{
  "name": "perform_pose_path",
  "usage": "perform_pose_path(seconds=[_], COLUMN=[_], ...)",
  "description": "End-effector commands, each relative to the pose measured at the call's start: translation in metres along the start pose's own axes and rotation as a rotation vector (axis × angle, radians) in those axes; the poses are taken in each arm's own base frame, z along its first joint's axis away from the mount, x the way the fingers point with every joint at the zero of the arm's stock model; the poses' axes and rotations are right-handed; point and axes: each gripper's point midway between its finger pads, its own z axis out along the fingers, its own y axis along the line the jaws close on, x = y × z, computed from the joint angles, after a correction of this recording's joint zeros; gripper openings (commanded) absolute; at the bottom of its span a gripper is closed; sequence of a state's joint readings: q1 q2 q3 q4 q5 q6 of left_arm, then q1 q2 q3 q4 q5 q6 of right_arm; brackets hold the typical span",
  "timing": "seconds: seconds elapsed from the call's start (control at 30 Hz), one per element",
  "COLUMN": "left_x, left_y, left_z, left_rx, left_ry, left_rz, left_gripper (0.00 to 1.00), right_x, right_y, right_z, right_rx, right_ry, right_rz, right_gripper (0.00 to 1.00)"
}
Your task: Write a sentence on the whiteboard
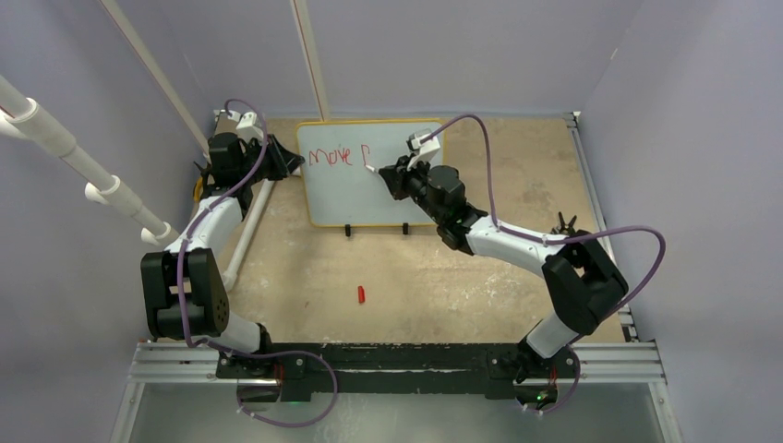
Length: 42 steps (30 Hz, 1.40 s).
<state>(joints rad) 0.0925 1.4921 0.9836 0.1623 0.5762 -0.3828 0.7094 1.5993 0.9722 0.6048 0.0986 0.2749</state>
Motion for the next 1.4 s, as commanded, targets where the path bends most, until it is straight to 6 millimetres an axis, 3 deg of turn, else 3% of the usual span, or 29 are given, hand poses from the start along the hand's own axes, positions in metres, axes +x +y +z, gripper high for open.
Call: perform_pose_path(seconds=[0.0, 0.3, 0.6, 1.0, 1.37], left_x=[-0.008, -0.008, -0.008, -0.008, -0.007], left_y=[-0.006, -0.005, -0.005, -0.004, -0.005], left_z=[-0.001, -0.001, -0.001, 0.0, 0.0], left_rx=[0.019, 0.017, 0.013, 0.014, 0.016], left_ry=[-0.018, -0.018, -0.018, -0.019, -0.018], left_rz=[0.018, 0.018, 0.018, 0.018, 0.017], left_gripper=[0.15, 0.15, 0.15, 0.15, 0.15], right_x=[-0.002, -0.019, -0.057, -0.037, -0.024], right_y=[0.004, 0.025, 0.032, 0.023, 0.008], right_z=[0.001, 0.008, 0.003, 0.017, 0.014], right_rx=[0.009, -0.023, -0.018, 0.025, 0.091], right_ry=[-0.005, -0.042, -0.134, -0.073, -0.042], right_rz=[-0.012, 0.005, 0.016, 0.005, -0.012], right_gripper=[0.0, 0.0, 0.0, 0.0, 0.0])
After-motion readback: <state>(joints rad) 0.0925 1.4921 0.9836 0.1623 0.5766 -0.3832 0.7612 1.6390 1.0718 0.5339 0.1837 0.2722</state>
